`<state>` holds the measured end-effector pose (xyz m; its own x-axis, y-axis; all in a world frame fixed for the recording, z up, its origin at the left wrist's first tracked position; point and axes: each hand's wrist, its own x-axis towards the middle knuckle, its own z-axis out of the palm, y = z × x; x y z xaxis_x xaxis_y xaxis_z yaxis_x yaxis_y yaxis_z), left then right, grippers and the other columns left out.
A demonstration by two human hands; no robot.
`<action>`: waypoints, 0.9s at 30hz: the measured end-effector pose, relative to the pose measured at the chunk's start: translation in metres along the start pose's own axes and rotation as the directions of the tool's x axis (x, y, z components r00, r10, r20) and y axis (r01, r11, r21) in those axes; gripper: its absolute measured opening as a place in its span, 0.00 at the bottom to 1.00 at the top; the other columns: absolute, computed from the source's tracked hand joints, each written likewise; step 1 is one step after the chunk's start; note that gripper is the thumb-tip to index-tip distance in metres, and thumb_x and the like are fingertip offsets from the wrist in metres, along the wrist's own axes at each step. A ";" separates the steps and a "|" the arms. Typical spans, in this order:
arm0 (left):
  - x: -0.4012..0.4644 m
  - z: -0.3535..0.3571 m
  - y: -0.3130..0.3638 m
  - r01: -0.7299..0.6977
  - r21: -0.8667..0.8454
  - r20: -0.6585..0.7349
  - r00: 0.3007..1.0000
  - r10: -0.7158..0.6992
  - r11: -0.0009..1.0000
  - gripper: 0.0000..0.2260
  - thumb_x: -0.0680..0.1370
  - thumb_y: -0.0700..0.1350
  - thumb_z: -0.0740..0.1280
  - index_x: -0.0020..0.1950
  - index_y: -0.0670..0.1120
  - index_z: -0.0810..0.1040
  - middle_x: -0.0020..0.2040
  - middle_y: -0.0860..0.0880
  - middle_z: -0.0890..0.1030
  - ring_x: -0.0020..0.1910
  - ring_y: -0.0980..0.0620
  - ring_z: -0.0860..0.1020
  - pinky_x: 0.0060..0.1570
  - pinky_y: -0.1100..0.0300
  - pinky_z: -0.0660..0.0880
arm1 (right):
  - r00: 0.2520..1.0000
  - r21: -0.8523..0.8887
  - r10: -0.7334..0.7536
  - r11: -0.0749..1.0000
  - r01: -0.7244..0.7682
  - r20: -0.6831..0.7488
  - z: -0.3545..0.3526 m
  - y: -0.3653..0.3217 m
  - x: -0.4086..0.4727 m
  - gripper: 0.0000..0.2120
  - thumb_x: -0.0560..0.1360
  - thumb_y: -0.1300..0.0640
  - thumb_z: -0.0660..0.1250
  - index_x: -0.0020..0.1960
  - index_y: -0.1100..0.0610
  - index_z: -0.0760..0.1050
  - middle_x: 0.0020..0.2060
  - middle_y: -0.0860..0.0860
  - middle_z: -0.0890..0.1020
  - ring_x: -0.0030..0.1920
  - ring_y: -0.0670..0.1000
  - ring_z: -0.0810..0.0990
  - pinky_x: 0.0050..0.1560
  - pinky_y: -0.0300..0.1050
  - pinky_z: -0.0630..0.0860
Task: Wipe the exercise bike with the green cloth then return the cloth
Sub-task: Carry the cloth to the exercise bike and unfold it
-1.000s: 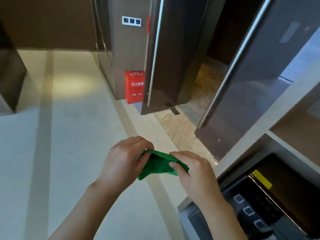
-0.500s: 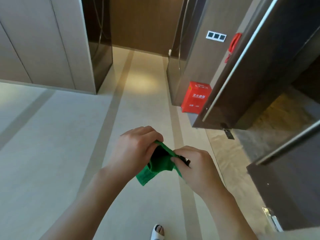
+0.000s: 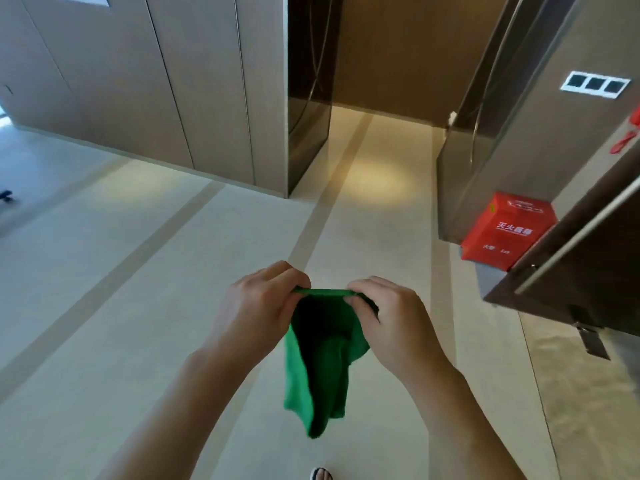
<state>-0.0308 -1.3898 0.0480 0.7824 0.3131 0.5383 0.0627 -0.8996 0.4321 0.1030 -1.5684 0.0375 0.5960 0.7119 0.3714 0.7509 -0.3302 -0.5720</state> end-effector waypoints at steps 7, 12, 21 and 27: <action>0.031 0.004 -0.041 0.152 0.094 -0.067 0.987 -0.146 0.984 0.06 0.79 0.38 0.73 0.52 0.48 0.82 0.46 0.56 0.81 0.38 0.52 0.78 0.38 0.52 0.80 | 0.982 0.142 -0.172 0.977 0.160 0.076 0.020 0.013 0.091 0.08 0.82 0.64 0.67 0.55 0.53 0.81 0.45 0.39 0.79 0.44 0.42 0.78 0.45 0.29 0.70; 0.018 0.007 -0.078 0.324 0.081 -0.166 0.937 -0.308 0.942 0.09 0.76 0.34 0.74 0.52 0.46 0.84 0.46 0.55 0.80 0.39 0.56 0.79 0.40 0.58 0.79 | 0.914 0.254 -0.390 0.900 0.353 0.110 0.050 -0.018 0.143 0.08 0.82 0.65 0.67 0.55 0.54 0.81 0.46 0.41 0.81 0.46 0.43 0.80 0.50 0.33 0.77; -0.035 -0.012 -0.171 0.581 0.096 -0.299 0.791 -0.534 0.808 0.07 0.78 0.42 0.74 0.50 0.53 0.81 0.45 0.62 0.79 0.42 0.63 0.79 0.41 0.55 0.80 | 0.845 0.360 -0.521 0.817 0.452 0.121 0.110 -0.061 0.217 0.11 0.80 0.69 0.68 0.54 0.55 0.82 0.45 0.43 0.83 0.47 0.44 0.82 0.51 0.30 0.76; -0.045 -0.075 -0.250 0.651 0.109 -0.363 0.730 -0.579 0.752 0.10 0.76 0.40 0.75 0.49 0.55 0.79 0.40 0.63 0.82 0.36 0.63 0.79 0.38 0.61 0.76 | 0.862 0.295 -0.460 0.871 0.392 0.213 0.182 -0.096 0.261 0.09 0.80 0.66 0.69 0.53 0.53 0.83 0.44 0.41 0.83 0.47 0.42 0.82 0.48 0.29 0.75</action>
<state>-0.1283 -1.1564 -0.0295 0.3096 0.8602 0.4052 0.6235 -0.5054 0.5965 0.1351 -1.2381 0.0560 0.1081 0.8974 0.4277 0.8038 0.1743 -0.5688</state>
